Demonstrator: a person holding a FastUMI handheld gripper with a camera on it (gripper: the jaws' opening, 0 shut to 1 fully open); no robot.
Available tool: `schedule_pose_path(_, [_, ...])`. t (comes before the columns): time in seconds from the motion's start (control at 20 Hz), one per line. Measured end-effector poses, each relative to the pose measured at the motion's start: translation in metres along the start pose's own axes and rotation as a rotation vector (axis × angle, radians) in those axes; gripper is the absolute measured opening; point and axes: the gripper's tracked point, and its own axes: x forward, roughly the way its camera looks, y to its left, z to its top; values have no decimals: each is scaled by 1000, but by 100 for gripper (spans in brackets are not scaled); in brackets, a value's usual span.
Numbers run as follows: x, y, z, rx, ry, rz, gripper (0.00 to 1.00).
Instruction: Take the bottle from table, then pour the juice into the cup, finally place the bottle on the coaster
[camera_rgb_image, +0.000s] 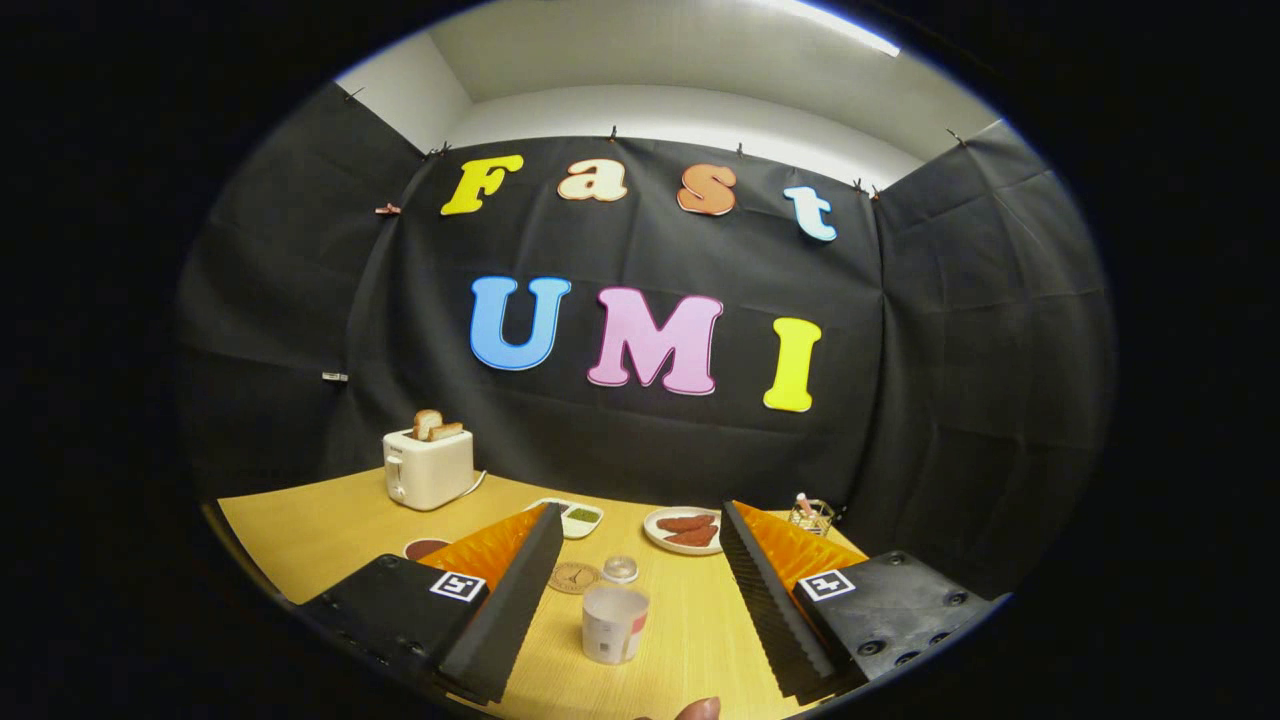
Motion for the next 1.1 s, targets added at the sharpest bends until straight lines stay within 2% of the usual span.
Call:
schedule_pose_path(0.55, [37,19,-132,37,109,5,97])
schedule_pose_path(1.1, [76,18,-172,66,125,-46,97])
